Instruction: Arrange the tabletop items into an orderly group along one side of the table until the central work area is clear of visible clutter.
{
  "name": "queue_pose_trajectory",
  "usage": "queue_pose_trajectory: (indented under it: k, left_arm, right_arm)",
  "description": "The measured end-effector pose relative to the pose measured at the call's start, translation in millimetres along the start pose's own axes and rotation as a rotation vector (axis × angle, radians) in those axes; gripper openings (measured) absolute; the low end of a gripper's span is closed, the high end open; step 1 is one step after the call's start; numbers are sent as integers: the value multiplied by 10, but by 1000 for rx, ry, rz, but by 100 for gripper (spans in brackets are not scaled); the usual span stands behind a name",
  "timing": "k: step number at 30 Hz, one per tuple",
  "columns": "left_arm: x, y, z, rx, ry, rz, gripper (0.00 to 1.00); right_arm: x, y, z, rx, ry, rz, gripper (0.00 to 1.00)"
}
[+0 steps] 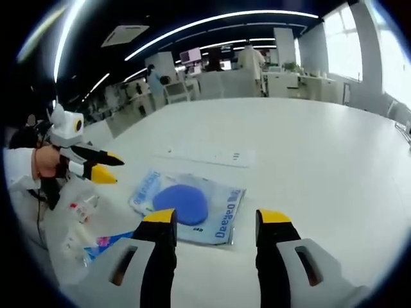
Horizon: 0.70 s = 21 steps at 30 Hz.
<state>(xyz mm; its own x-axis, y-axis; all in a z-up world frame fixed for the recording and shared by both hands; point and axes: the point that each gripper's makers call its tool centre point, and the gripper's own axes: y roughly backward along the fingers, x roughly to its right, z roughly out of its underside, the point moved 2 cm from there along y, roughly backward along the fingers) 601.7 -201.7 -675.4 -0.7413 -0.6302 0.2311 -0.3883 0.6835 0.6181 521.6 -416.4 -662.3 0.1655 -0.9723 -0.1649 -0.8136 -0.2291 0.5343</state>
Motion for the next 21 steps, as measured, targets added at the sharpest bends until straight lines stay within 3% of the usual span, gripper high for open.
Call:
queue_pose_trajectory:
  k: [21]
  left_arm:
    - [193, 518, -127, 80, -7, -24, 60]
  right_arm:
    - [-189, 326, -200, 45, 62, -50, 49]
